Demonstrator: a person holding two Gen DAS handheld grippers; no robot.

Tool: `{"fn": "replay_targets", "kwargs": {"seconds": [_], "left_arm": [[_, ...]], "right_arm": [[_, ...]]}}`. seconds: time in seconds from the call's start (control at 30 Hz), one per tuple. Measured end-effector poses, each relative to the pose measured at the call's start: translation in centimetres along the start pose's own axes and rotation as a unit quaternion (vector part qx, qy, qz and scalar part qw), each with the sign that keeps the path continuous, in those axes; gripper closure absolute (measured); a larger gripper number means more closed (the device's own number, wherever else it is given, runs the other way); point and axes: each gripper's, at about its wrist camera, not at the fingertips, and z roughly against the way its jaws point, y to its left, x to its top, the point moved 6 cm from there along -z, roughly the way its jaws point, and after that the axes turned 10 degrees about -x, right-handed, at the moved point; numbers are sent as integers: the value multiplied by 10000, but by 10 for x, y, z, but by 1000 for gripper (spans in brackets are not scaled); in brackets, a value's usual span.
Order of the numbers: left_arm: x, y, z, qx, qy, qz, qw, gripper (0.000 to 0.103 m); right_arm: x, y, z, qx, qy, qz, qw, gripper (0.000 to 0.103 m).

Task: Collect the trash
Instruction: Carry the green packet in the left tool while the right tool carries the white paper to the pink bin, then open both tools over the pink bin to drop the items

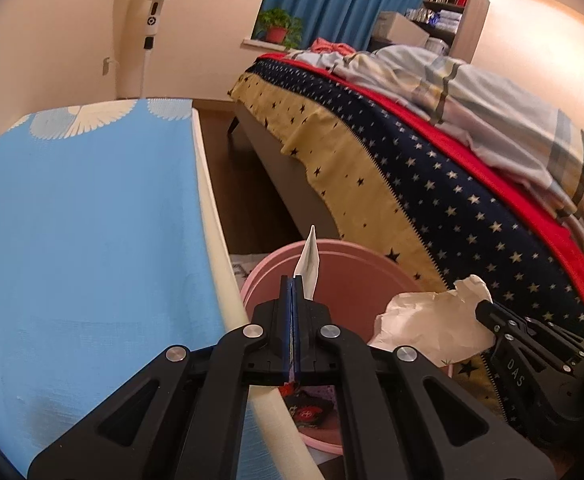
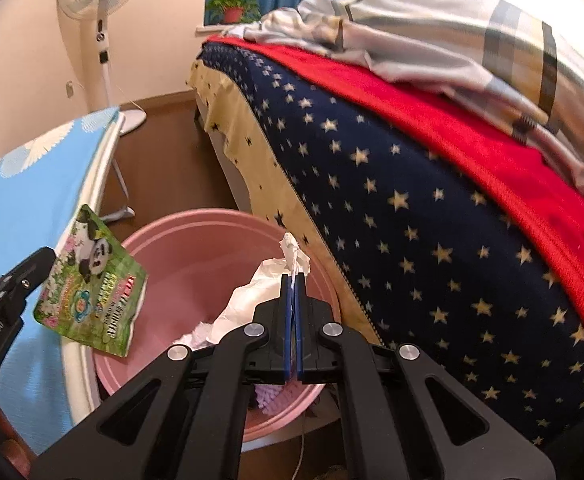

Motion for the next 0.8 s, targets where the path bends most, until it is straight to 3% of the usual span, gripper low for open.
{"fn": "replay_targets", "kwargs": {"seconds": [0.6,0.63,0.7,0.73,0.8], "left_arm": [[-15,3,-13,182,308,24,9994,101],[-15,3,-13,178,317,20,9993,99],[-15,3,-12,182,307,23,9994,88],[-14,3,-10,191,281,21,9994,82],[-13,2,-4,175,238,24,9996,81]], "right_arm": [[-15,-1,-21,-109,407,-81,9991,96],[-15,-1,-21,-110,401,-92,9991,94],[-14,-5,-18,-125,379,-161,9991,74],[-14,-6,-16,-111,367,-194,9991,71],[-12,-10,-11,-100,310,-230,9992,69]]}}
